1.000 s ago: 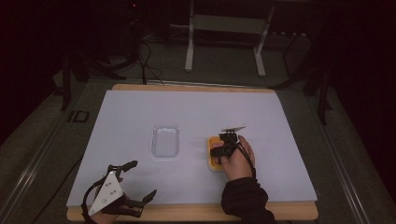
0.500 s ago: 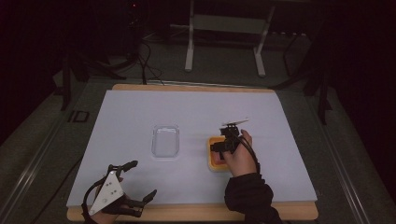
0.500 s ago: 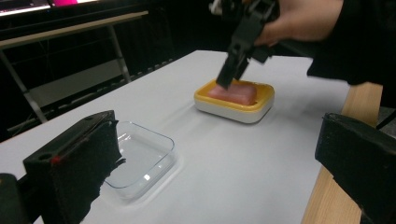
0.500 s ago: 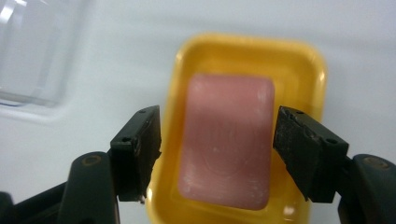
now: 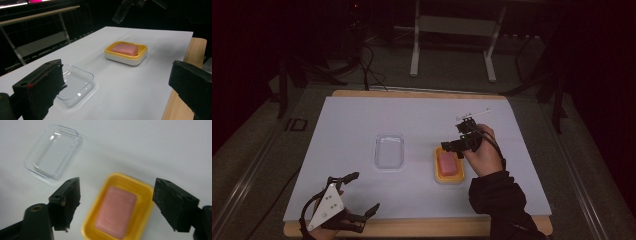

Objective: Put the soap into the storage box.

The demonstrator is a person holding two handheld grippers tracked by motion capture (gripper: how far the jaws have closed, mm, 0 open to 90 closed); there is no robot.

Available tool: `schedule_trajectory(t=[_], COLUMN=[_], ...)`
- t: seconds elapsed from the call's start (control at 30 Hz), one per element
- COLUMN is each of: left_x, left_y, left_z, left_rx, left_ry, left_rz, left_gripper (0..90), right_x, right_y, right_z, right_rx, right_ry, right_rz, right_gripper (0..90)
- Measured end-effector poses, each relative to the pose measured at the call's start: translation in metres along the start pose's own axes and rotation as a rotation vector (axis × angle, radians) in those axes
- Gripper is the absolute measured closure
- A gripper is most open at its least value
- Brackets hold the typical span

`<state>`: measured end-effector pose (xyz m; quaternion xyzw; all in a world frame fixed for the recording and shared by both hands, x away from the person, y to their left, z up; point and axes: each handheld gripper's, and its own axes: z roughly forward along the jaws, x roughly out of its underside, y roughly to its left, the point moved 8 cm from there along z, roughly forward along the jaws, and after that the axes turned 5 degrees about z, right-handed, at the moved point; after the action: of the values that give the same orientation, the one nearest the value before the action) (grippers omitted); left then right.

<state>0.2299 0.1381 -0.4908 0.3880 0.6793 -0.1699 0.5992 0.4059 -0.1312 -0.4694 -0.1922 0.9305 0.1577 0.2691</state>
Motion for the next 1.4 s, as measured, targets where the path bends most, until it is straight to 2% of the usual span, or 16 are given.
schedule_trajectory(t=[0.07, 0.13, 0.2, 0.3, 0.4, 0.53, 0.6, 0.73, 1.0, 1.1, 1.2, 1.3, 1.4], left_x=[0.0, 0.001, 0.0, 0.001, 0.001, 0.001, 0.001, 0.001, 0.001, 0.001, 0.001, 0.001, 0.001], left_y=[0.0, 0.0, 0.0, -0.001, -0.001, -0.001, -0.001, -0.001, -0.001, -0.001, -0.001, -0.001, -0.001], left_z=[0.0, 0.0, 0.001, 0.002, 0.001, 0.002, 0.002, 0.002, 0.002, 0.002, 0.002, 0.002, 0.002], left_rx=[0.0, 0.002, 0.004, 0.003, 0.003, 0.004, 0.004, 0.005, 0.006, 0.005, 0.005, 0.005, 0.005], left_ry=[-0.002, 0.003, 0.002, 0.005, 0.005, 0.005, 0.005, 0.007, 0.006, 0.006, 0.006, 0.009, 0.009], left_rz=[-0.003, -0.002, -0.002, -0.001, -0.001, -0.003, -0.003, -0.003, -0.003, -0.003, -0.003, -0.001, -0.001], left_gripper=[0.6, 0.6, 0.6, 0.6, 0.6, 0.6, 0.6, 0.6, 0.5, 0.6, 0.6, 0.6, 0.5], right_x=[0.001, 0.003, 0.005, 0.009, 0.018, 0.029, 0.033, 0.04, 0.058, 0.067, 0.078, 0.087, 0.095], right_y=[-0.004, -0.008, -0.012, -0.019, -0.027, -0.038, -0.041, -0.047, -0.062, -0.068, -0.075, -0.078, -0.082], right_z=[-0.003, -0.009, -0.016, -0.025, -0.031, -0.038, -0.042, -0.047, -0.047, -0.046, -0.042, -0.039, -0.037], right_rx=[0.01, -0.002, -0.009, -0.016, -0.018, 0.007, -0.027, -0.057, 0.004, 0.0, 0.024, 0.016, 0.041], right_ry=[-0.008, -0.03, -0.071, -0.095, -0.085, -0.094, -0.113, -0.139, -0.192, -0.193, -0.19, -0.184, -0.183], right_rz=[-0.024, -0.034, -0.032, -0.04, -0.043, -0.054, -0.038, -0.02, -0.052, -0.024, -0.026, -0.026, -0.033], right_gripper=[21.8, 21.0, 21.6, 22.4, 22.0, 22.2, 20.7, 18.0, 18.7, 19.0, 19.2, 19.2, 19.0])
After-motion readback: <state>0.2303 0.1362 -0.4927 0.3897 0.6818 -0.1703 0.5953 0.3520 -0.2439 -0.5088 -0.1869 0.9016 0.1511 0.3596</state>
